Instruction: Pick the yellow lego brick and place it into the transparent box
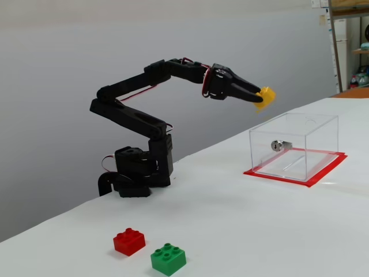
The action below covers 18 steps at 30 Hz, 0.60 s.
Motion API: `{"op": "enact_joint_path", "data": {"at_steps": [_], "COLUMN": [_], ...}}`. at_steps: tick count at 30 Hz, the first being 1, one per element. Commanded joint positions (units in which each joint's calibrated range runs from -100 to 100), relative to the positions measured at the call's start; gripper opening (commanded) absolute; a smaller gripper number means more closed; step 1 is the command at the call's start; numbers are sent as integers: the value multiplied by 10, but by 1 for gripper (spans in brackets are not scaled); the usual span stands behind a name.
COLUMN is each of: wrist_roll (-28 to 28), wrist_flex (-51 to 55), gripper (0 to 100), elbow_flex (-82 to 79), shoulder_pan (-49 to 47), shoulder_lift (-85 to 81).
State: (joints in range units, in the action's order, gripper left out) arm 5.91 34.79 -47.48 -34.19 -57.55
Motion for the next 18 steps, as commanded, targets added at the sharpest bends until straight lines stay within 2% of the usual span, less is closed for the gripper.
{"op": "enact_joint_path", "data": {"at_steps": [1,18], "wrist_roll": [-3,-3], "wrist_flex": [1,-6], "gripper": [11,11], "elbow_flex": [86,298], "shoulder_pan": [-20,-123], "shoulder_lift": [40,316]}}
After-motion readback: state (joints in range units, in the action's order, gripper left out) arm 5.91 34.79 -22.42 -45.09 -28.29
